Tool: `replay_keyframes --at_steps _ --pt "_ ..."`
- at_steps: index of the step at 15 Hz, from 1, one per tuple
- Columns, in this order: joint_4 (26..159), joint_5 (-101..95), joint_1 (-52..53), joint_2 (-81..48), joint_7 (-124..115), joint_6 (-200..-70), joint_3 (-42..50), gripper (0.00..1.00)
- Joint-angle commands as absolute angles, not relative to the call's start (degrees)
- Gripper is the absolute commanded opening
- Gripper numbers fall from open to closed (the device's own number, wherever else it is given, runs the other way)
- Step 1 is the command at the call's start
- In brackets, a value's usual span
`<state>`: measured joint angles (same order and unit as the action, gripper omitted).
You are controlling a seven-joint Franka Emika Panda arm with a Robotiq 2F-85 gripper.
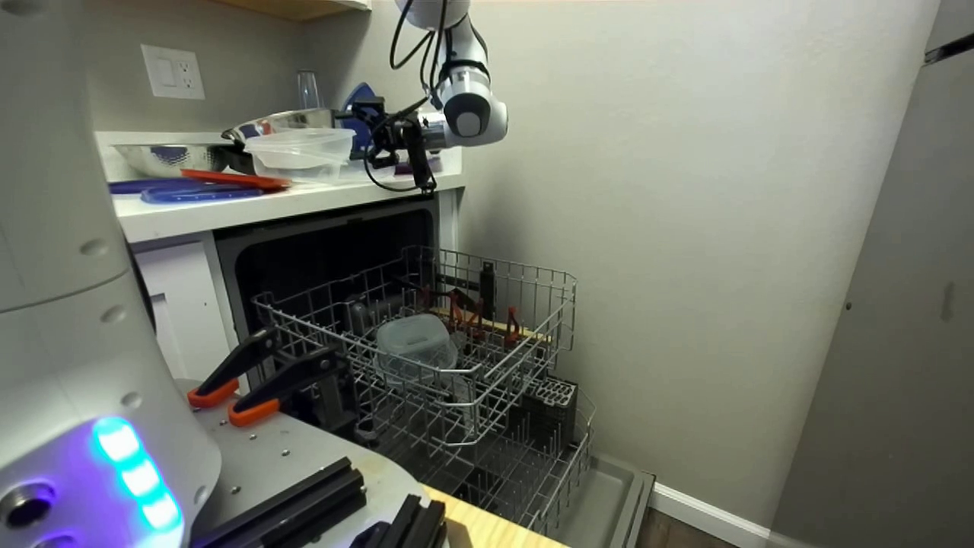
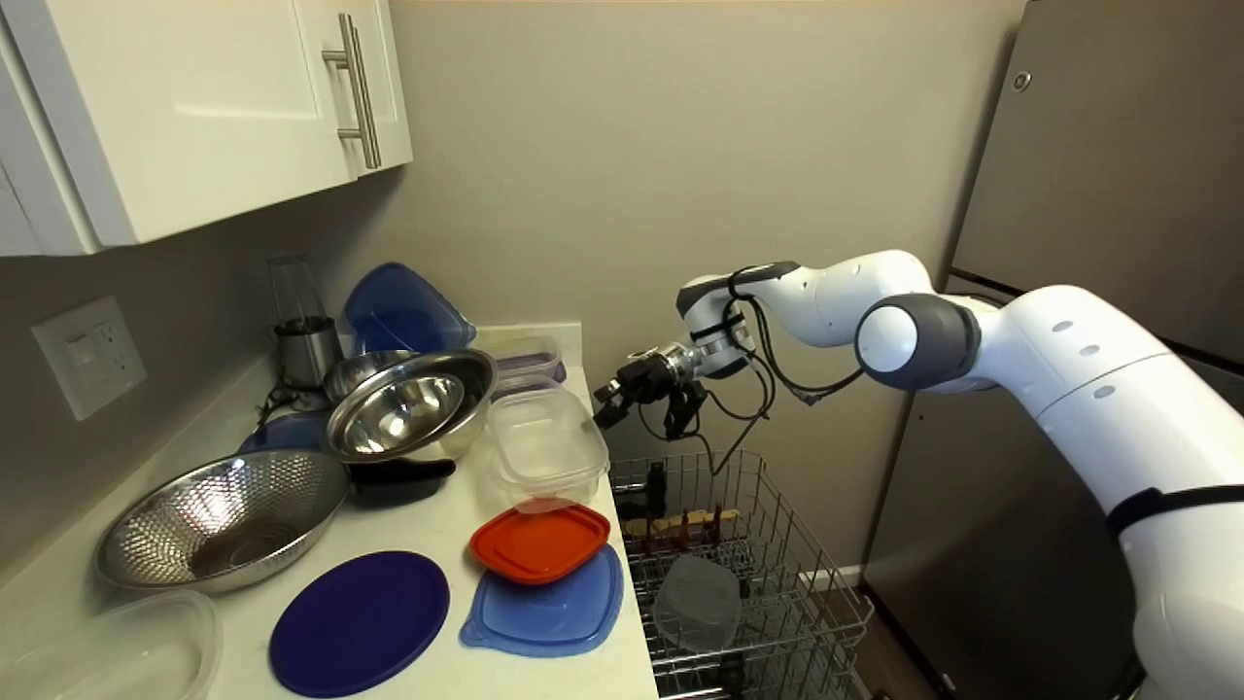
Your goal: Lift the lunch box on top and put it on the dish rack in the dishwasher
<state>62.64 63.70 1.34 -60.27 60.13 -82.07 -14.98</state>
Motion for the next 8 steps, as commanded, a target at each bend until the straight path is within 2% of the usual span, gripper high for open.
replay_keyframes --at_steps 1,8 --pt "54.16 65.32 1.83 -66.58 57.73 -76.39 -16.51 1.0" --pt "47.81 68.01 1.64 -70.53 54.27 -70.52 -17.84 1.0"
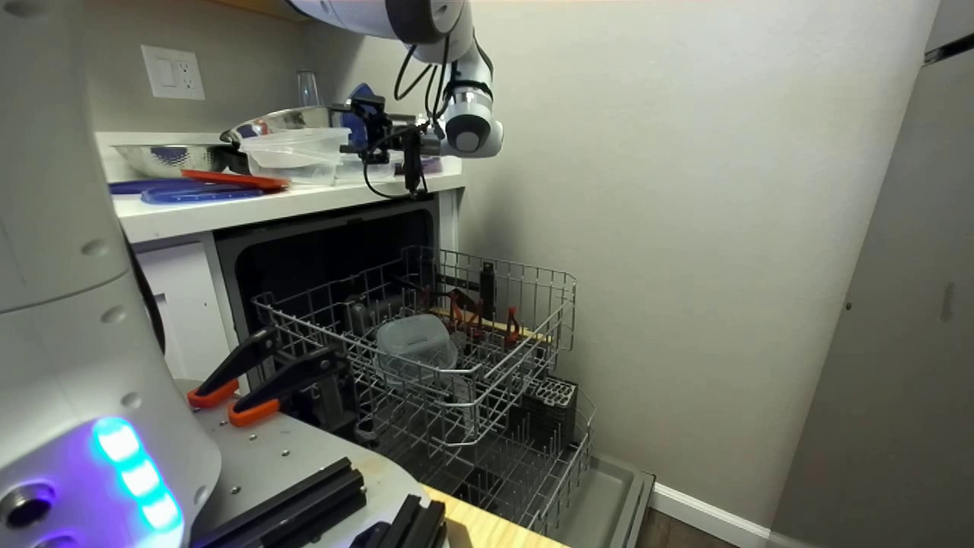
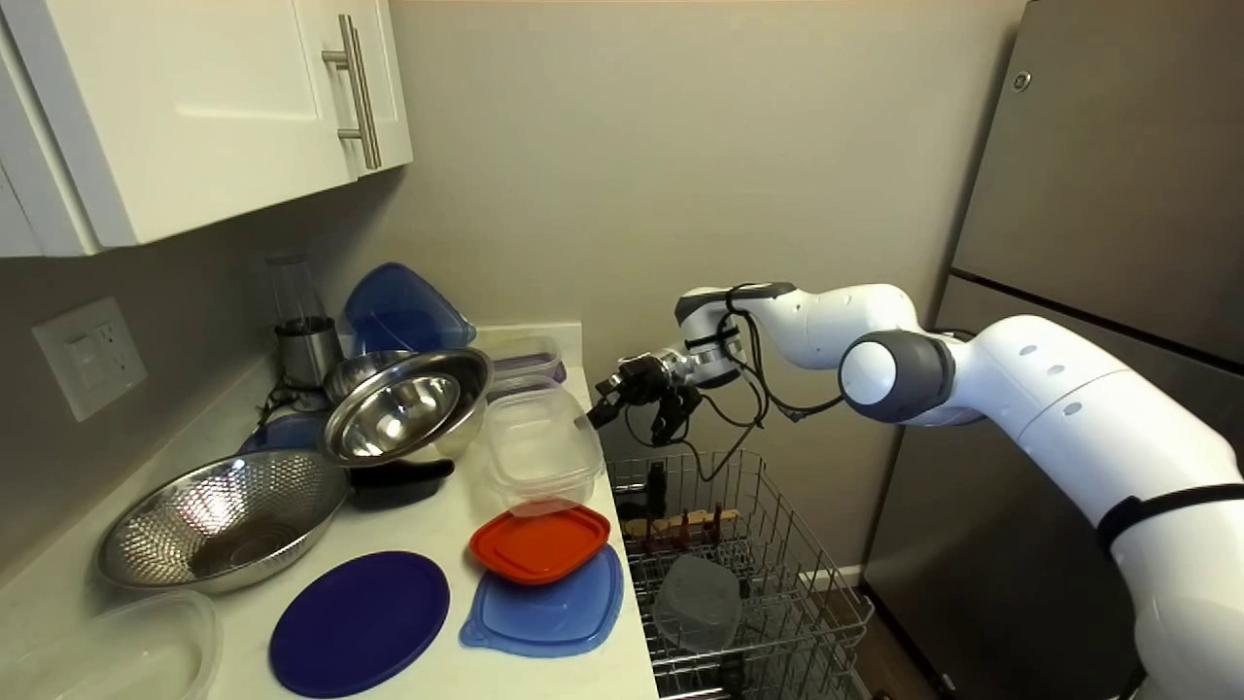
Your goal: Lift the lunch box on top and put it on the dish rack in the dishwasher
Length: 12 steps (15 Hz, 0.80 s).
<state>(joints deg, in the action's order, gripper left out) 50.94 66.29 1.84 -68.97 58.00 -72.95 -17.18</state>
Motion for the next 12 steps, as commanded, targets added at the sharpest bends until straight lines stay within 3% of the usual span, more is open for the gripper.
replay_keyframes --at_steps 1,12 --pt "47.45 68.26 1.67 -70.64 53.73 -70.38 -17.77 1.0" --pt "42.67 68.59 4.59 -73.05 50.66 -62.01 -20.21 1.0"
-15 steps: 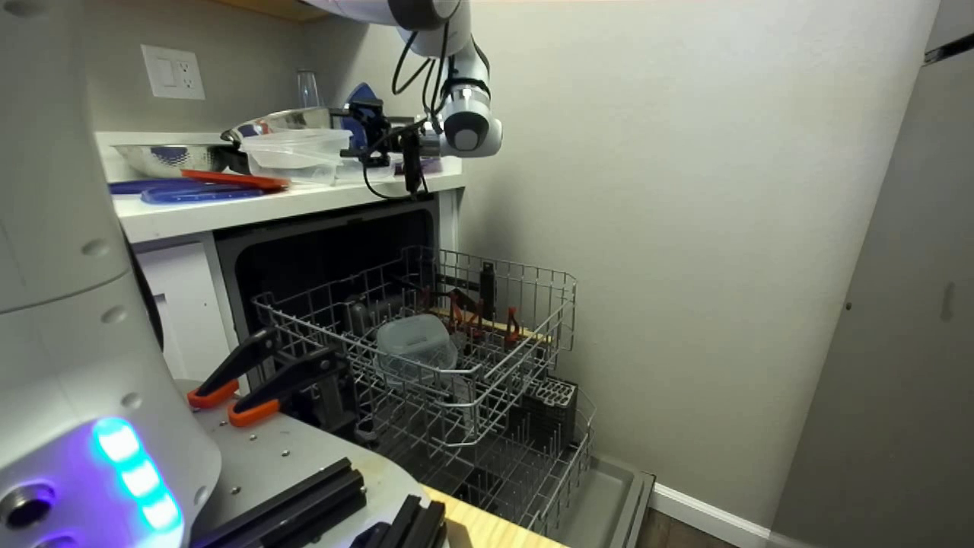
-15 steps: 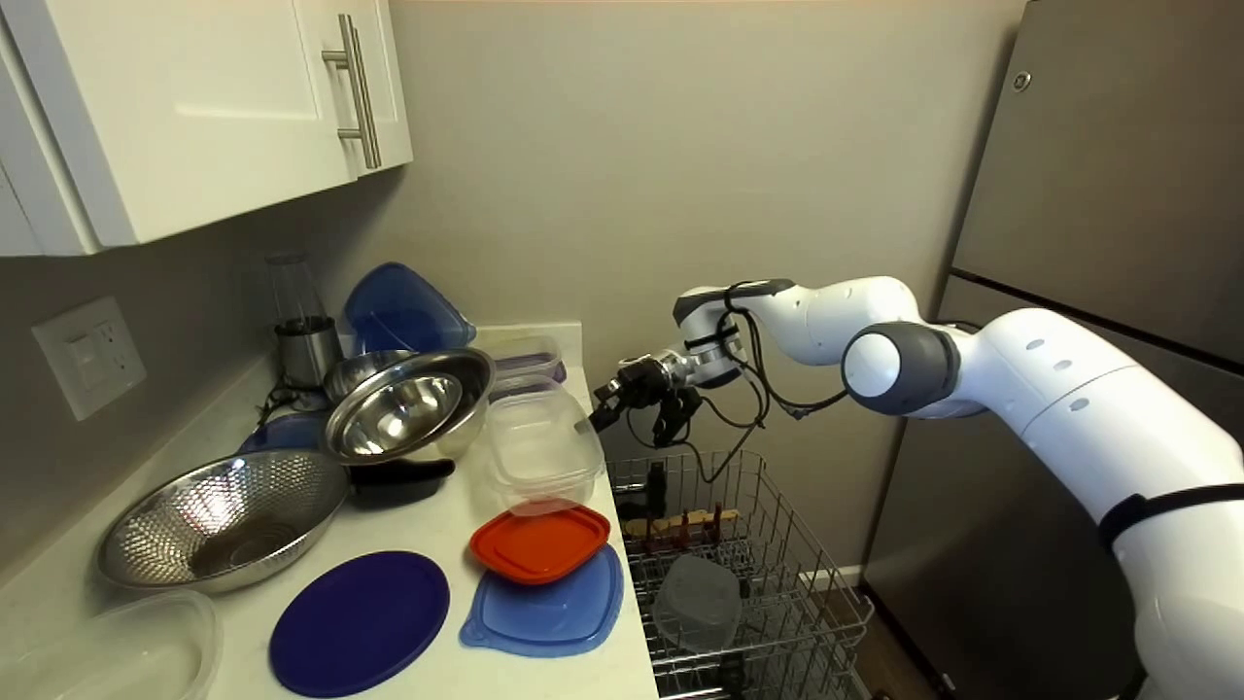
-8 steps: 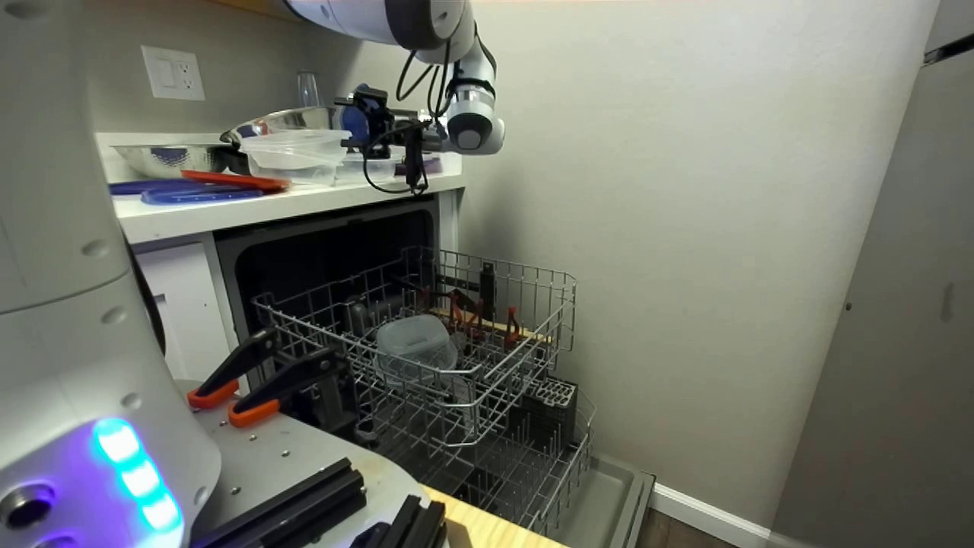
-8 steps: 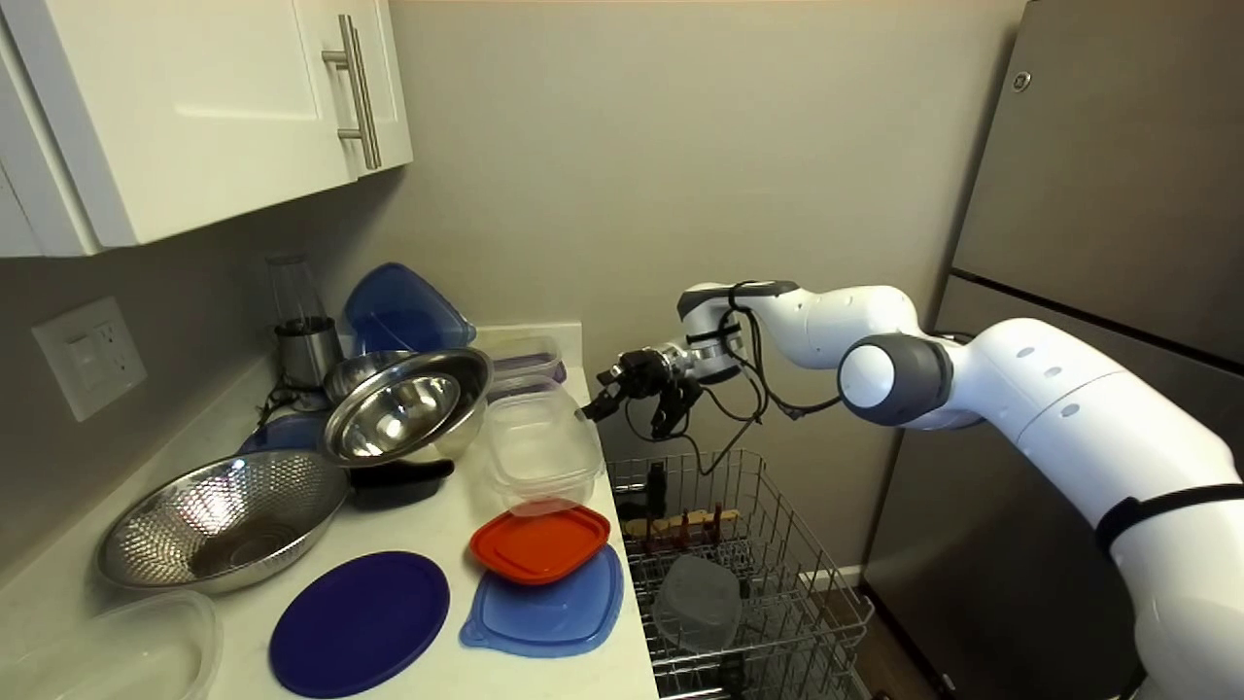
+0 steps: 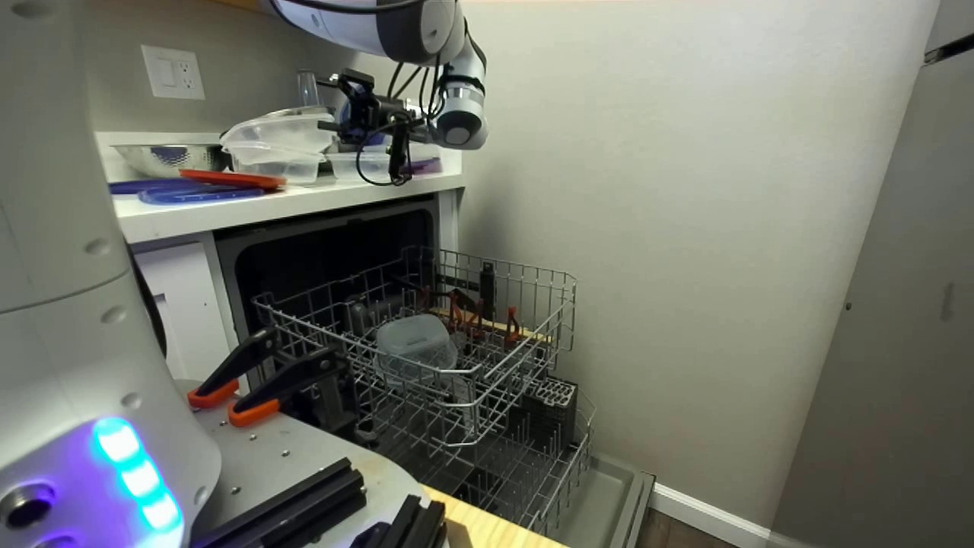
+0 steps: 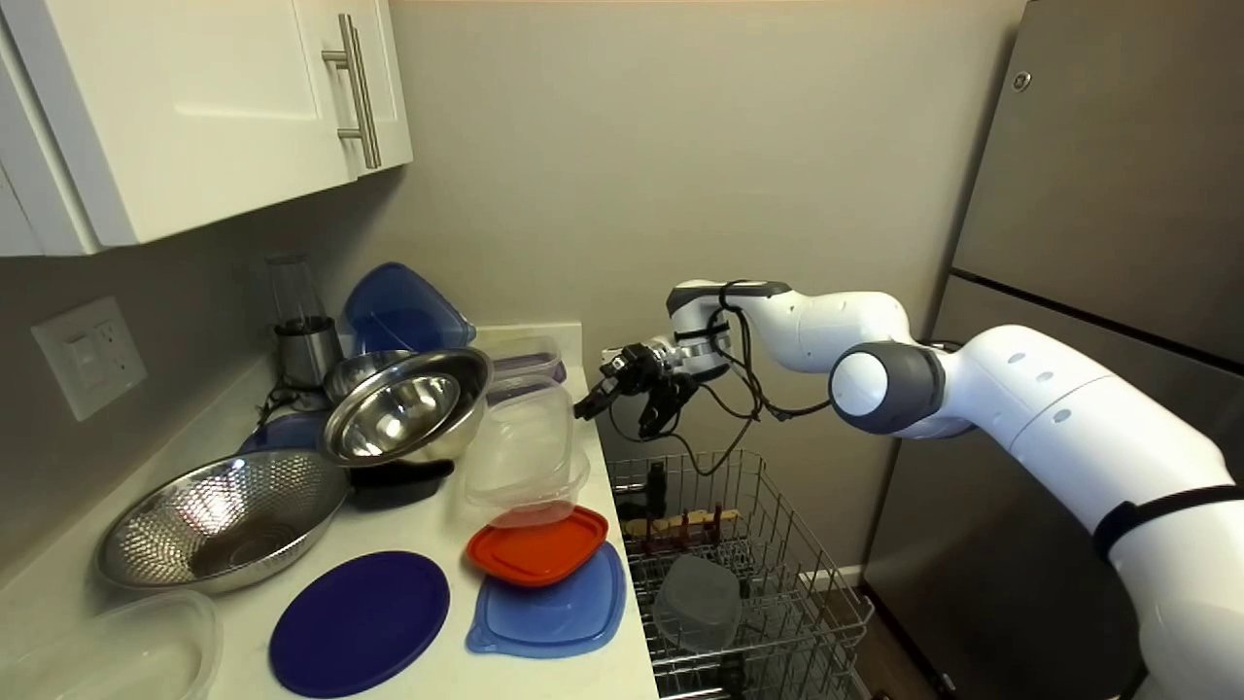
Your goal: Lift the lunch box on top and put it on the dish rack in the dishwasher
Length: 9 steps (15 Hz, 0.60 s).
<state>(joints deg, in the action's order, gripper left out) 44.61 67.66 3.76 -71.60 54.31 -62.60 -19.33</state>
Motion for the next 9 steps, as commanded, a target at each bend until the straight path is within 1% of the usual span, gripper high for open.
replay_keyframes --at_steps 1,9 --pt "42.51 68.52 4.92 -73.06 49.98 -62.59 -20.02 1.0" --pt "44.33 67.11 5.9 -70.28 48.48 -73.02 -16.66 1.0"
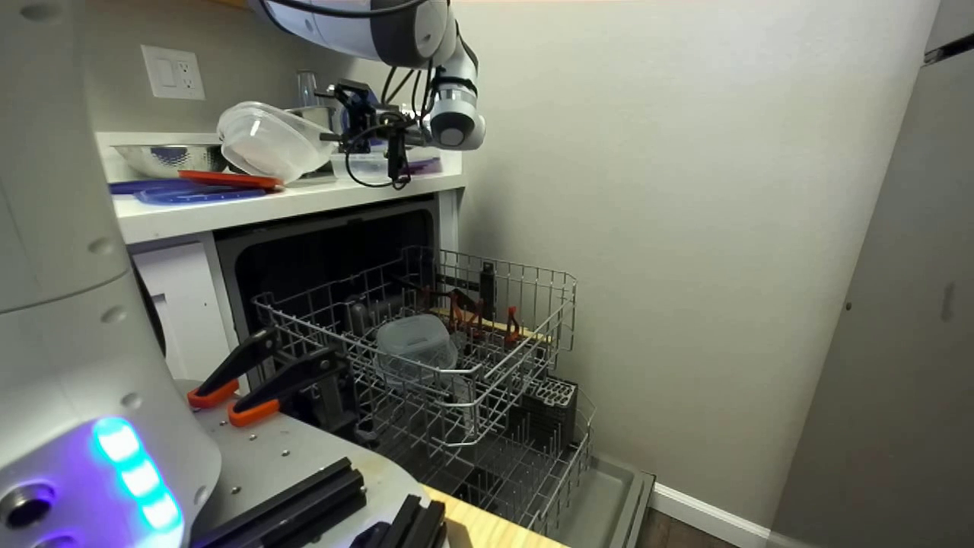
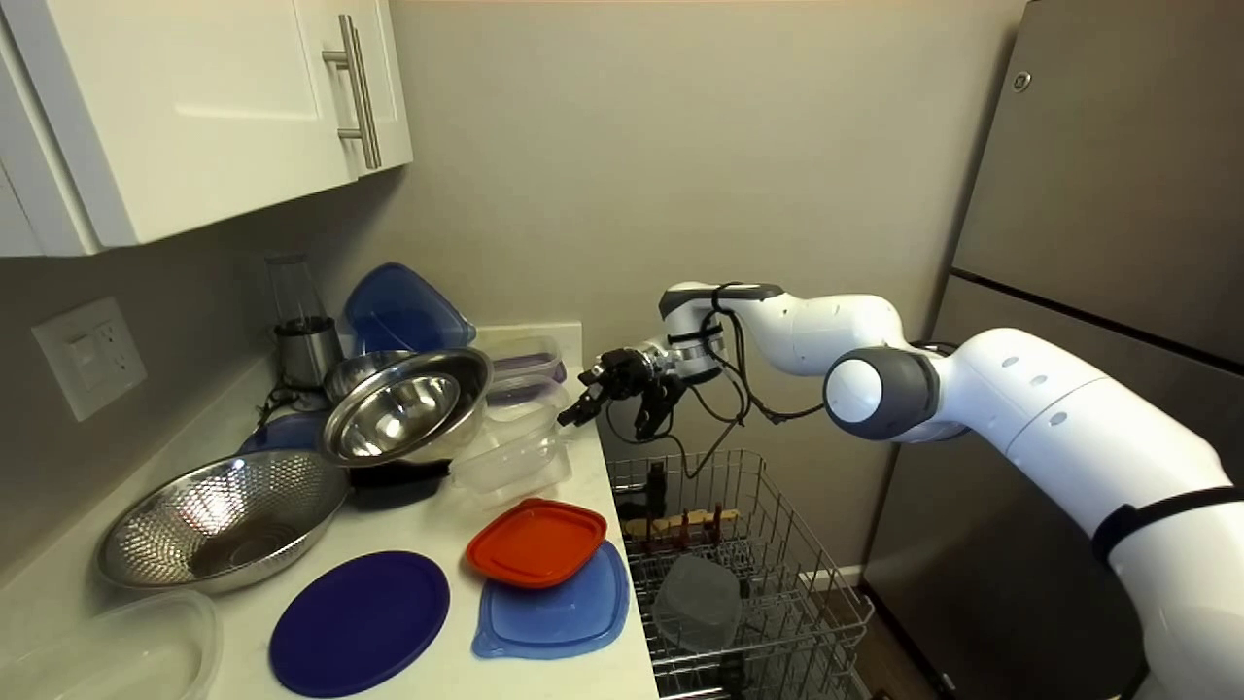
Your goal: Lift the lunch box on top and put it on the dish rack in the dishwasher
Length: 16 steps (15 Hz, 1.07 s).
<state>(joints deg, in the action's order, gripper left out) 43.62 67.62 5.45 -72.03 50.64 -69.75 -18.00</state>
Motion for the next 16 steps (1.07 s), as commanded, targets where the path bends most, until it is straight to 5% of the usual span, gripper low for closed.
replay_keyframes --at_steps 1,16 --pt "44.43 67.0 6.01 -70.1 48.26 -74.03 -16.35 1.0" --pt "41.4 64.07 8.07 -68.21 44.68 -74.1 -12.64 1.0"
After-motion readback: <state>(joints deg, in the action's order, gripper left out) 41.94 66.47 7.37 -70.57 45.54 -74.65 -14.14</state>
